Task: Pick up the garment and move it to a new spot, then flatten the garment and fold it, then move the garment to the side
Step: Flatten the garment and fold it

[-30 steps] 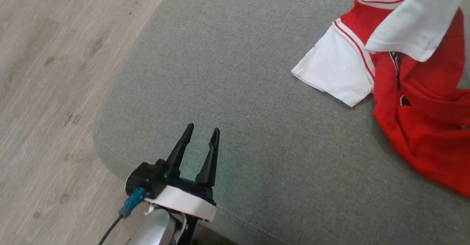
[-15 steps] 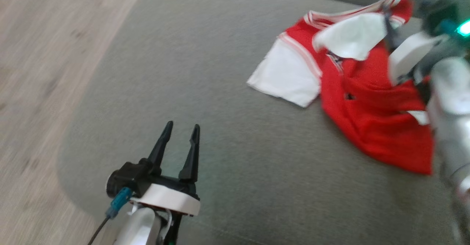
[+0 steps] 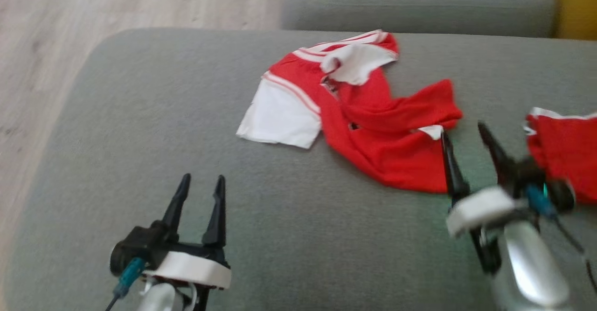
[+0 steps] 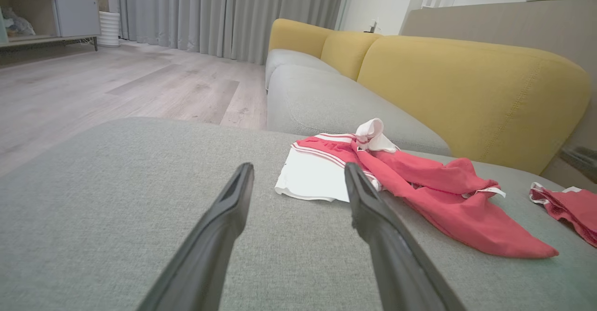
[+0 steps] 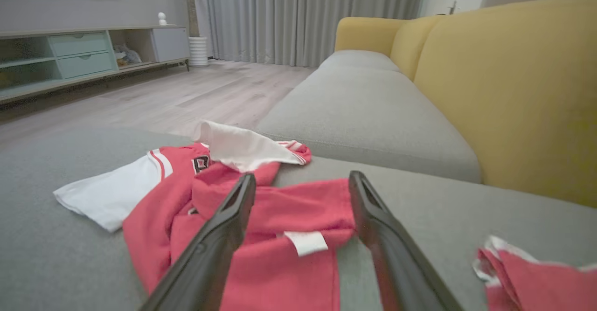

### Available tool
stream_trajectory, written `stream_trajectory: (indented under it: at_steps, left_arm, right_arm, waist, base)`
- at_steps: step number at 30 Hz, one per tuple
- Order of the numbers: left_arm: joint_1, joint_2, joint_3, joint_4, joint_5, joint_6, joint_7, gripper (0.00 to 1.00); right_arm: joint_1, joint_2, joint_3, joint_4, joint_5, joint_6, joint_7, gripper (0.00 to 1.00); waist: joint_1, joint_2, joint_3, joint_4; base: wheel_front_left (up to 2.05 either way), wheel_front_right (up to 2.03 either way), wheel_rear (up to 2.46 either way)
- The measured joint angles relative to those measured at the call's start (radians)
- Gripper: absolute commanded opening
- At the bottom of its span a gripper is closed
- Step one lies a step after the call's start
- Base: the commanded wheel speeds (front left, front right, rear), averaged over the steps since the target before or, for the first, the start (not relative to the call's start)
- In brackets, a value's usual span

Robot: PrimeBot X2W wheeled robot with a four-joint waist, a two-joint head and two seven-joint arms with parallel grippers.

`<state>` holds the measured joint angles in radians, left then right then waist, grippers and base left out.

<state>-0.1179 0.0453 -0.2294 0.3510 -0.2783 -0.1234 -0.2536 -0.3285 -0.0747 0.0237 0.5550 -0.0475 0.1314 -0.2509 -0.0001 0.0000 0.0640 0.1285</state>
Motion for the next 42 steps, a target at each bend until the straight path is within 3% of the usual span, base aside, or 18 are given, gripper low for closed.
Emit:
stream_trajectory:
  at_steps: [8,17,24,31,42]
  left_arm:
    - [0.022,0.001,0.04,-0.004,0.016,-0.001,0.0,1.0]
    - [0.003,0.011,0.071,0.002,0.043,-0.002,0.0,1.0]
    - [-0.211,0.081,0.069,0.229,0.068,-0.009,0.086,1.0]
    - [-0.408,0.11,0.063,0.406,0.068,-0.009,0.151,1.0]
    - [-0.546,0.152,0.017,0.607,0.023,-0.009,0.129,1.0]
  right_arm:
    - [0.244,0.02,-0.008,-0.132,0.063,0.0,0.0,1.0]
    - [0.23,0.026,0.014,-0.193,0.101,0.0,0.0,1.0]
    - [0.184,0.027,0.038,-0.222,0.101,0.0,0.0,1.0]
    - [0.172,0.026,0.058,-0.243,0.102,0.0,0.0,1.0]
    - [0.149,0.026,0.067,-0.256,0.102,0.0,0.0,1.0]
  waist:
    - [0.0,0.0,-0.016,-0.095]
    - [0.0002,0.0,0.027,-0.136]
    - [0.0003,0.0,0.107,-0.169]
    - [0.0004,0.0,0.198,-0.207]
    - [0.0002,0.0,0.254,-0.26]
  base:
    - [0.0,0.0,0.0]
    - [0.0,0.0,0.0]
    - [0.0,0.0,0.0]
    - [0.0,0.0,0.0]
    - [0.0,0.0,0.0]
